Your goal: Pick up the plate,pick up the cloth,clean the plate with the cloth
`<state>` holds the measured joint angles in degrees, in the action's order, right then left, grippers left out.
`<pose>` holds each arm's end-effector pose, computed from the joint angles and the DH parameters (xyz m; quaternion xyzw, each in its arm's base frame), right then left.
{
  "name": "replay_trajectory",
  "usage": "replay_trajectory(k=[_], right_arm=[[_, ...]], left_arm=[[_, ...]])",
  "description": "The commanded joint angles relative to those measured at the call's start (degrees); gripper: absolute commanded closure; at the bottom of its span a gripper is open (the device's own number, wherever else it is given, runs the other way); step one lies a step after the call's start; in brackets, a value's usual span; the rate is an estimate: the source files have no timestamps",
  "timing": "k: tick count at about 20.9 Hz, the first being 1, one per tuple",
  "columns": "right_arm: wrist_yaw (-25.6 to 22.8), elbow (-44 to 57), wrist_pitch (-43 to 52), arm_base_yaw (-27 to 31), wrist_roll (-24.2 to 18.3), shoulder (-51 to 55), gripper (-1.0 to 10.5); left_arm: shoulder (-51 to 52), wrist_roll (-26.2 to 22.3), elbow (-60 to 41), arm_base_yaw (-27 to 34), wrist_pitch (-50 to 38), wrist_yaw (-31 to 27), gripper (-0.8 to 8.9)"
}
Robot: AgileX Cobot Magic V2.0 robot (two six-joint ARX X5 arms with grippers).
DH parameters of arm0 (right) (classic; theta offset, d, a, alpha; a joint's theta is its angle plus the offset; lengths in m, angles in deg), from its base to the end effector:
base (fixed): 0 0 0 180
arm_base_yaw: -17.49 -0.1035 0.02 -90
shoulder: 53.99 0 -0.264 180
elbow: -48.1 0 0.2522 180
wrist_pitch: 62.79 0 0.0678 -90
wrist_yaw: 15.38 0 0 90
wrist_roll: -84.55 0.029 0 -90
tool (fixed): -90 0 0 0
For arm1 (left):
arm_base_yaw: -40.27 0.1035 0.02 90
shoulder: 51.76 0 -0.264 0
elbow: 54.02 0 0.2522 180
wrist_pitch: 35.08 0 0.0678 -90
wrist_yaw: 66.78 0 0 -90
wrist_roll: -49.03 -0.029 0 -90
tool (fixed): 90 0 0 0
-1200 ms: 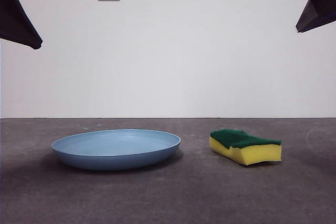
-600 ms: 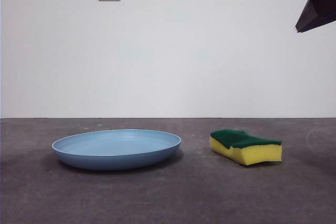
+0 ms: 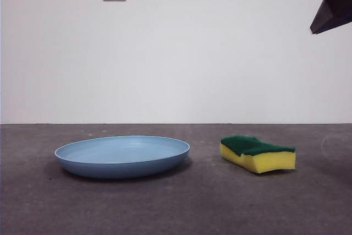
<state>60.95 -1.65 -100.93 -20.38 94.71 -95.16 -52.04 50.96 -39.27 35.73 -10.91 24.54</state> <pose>0.1259 0.0892 0.2676 -0.0268 0.2468 0.1815 0.9515 0.0953 -0.0082 0.1515 -0.0144 0.0854 -0.0495 0.9950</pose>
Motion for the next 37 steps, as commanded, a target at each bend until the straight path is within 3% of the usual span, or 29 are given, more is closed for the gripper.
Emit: replay_trajectory(k=[1, 16, 17, 19, 21, 23, 26, 28, 31, 37], right_arm=[[-0.17, 0.15, 0.31, -0.04, 0.72, 0.09, 9.6], [-0.17, 0.15, -0.11, -0.02, 0.68, 0.11, 9.6], [-0.24, 0.15, -0.22, -0.02, -0.52, 0.15, 9.6], [-1.66, 0.15, -0.52, 0.31, -6.99, 0.96, 9.6], [-5.35, 0.28, -0.37, 2.86, -10.29, 3.37, 9.6], [-2.71, 1.90, 1.88, 8.37, -11.39, 6.56, 9.6], [8.94, 8.63, 9.84, 18.27, -14.47, 14.12, 9.6], [13.42, 14.25, 14.23, 23.69, -15.17, 20.04, 9.6], [15.26, 20.22, 15.10, 28.11, -15.12, 26.93, 9.6], [15.23, 28.11, 15.23, 30.58, -14.40, 34.12, 9.6]], left_arm=[[0.20, -0.28, -0.79, 0.17, -0.44, 0.31, 8.16], [0.17, -0.28, -0.79, 0.17, -0.42, 0.33, 8.16], [0.17, -0.28, -0.79, 0.17, -0.42, 0.31, 8.16], [0.17, -0.28, -0.79, 0.17, -0.42, 0.31, 8.16], [0.17, -0.28, -0.79, 0.17, -0.42, 0.33, 8.16], [0.17, -0.28, -0.79, 0.17, -0.42, 0.31, 8.16], [0.17, -0.28, -0.79, 0.17, -0.42, 0.26, 8.16], [0.17, -0.28, -0.79, 0.17, -0.42, 0.31, 8.16], [0.17, -0.28, -0.79, 0.17, -0.42, 0.28, 8.16], [0.17, -0.28, -0.79, 0.17, -0.42, 0.28, 8.16]])
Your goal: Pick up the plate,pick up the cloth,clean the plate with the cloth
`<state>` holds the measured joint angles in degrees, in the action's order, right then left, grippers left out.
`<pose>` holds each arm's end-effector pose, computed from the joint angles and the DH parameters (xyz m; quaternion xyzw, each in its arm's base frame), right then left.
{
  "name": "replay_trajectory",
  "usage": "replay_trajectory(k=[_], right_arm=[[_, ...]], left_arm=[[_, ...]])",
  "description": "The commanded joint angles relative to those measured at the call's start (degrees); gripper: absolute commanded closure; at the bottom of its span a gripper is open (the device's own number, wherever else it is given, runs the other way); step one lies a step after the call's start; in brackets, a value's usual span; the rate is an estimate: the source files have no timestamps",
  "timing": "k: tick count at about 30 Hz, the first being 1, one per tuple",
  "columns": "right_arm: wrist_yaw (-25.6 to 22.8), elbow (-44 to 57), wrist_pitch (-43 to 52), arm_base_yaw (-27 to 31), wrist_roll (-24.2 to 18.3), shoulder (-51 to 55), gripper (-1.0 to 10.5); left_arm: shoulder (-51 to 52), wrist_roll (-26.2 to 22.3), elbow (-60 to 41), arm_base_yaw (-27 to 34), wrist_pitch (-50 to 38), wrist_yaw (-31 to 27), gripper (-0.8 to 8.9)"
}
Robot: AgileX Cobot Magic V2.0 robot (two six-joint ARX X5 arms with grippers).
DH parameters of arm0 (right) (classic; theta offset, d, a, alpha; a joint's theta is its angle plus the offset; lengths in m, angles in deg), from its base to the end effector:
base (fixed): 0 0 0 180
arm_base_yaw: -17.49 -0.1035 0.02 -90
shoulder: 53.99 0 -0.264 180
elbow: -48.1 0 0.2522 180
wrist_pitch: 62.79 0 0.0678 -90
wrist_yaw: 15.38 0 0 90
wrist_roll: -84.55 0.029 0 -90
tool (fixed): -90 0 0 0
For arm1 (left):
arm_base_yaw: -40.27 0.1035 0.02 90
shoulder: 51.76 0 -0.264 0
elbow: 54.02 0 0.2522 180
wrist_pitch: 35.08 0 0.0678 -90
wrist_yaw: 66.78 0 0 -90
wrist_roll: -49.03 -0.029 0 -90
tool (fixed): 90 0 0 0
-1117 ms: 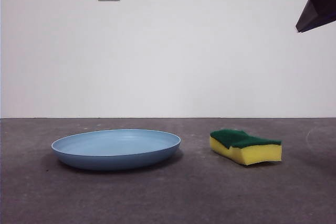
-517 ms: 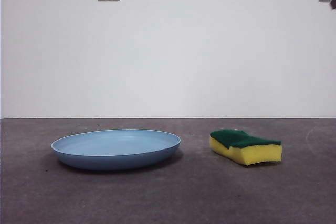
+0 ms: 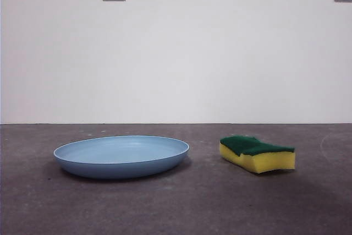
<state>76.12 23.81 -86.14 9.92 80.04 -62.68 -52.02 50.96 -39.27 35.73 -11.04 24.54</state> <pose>0.0969 0.0136 0.1982 -0.0427 0.0643 0.0815 0.9937 0.0953 -0.0082 0.1517 -0.0144 0.0841 -0.0495 0.9951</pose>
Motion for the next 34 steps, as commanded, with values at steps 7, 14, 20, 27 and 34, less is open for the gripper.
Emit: replay_trajectory(k=[7, 14, 20, 27, 34], right_arm=[[0.09, 9.40, 0.39, 0.39, 5.38, 5.38, 9.6], [0.07, 10.19, -0.74, 0.39, 9.81, 7.61, 9.6], [-0.11, 10.19, -0.72, 0.39, 9.81, 7.19, 9.6], [-0.09, 10.19, -0.72, 0.39, 9.81, 7.19, 9.6], [-0.11, 10.19, -0.72, 0.39, 9.81, 7.19, 9.6]], left_arm=[[0.15, -0.28, -0.79, 0.17, -0.28, 0.28, 8.16], [0.15, -0.28, -0.79, 0.17, -0.26, 0.28, 8.16], [0.15, -0.28, -0.79, 0.17, -0.24, 0.28, 8.16], [0.15, -0.28, -0.79, 0.17, -0.26, 0.28, 8.16], [0.15, -0.28, -0.79, 0.17, -0.24, 0.28, 8.16]])
